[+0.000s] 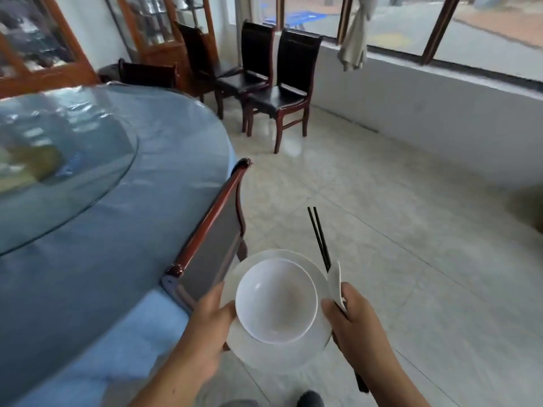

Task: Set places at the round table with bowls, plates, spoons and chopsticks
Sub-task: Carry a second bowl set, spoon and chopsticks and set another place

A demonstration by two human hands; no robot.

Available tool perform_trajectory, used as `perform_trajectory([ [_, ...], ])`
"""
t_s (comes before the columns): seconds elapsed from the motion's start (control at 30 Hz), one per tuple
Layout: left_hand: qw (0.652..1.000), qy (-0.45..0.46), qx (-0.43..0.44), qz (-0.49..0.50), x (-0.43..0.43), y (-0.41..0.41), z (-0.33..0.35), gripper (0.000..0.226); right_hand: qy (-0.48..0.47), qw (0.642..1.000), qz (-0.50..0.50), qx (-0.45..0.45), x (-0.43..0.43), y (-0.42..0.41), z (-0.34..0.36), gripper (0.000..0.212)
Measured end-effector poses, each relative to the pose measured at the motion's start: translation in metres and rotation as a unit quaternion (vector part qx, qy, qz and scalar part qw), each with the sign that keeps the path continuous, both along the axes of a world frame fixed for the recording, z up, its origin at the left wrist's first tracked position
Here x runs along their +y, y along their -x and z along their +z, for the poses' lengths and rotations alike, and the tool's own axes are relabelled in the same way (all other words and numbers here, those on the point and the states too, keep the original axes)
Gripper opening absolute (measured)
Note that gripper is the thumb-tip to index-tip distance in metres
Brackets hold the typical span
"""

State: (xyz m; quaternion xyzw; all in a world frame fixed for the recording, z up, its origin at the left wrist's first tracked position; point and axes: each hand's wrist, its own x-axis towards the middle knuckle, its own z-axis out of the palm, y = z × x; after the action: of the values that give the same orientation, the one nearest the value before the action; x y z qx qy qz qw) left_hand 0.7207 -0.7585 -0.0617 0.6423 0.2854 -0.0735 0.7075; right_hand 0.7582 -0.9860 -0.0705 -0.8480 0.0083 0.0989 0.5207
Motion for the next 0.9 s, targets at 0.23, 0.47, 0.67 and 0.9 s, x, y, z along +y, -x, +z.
perform_trajectory([
  [0.23,0.991,0.004,0.018,0.131,0.034,-0.075,0.003,0.044,0.005,0.99,0.136,0.029,0.055,-0.139,0.005,0.023],
  [0.47,0.979,-0.009,0.025,0.201,0.114,-0.15,-0.016,0.034,0.04,0.971,0.236,0.023,0.153,-0.261,-0.015,0.028],
  [0.67,0.977,0.013,0.025,0.213,0.196,-0.194,-0.023,0.032,0.058,0.94,0.336,0.029,0.246,-0.347,-0.013,0.017],
  [0.9,0.942,0.033,0.051,0.332,0.255,-0.227,-0.047,0.031,0.109,0.882,0.458,0.015,0.36,-0.422,-0.039,0.015],
])
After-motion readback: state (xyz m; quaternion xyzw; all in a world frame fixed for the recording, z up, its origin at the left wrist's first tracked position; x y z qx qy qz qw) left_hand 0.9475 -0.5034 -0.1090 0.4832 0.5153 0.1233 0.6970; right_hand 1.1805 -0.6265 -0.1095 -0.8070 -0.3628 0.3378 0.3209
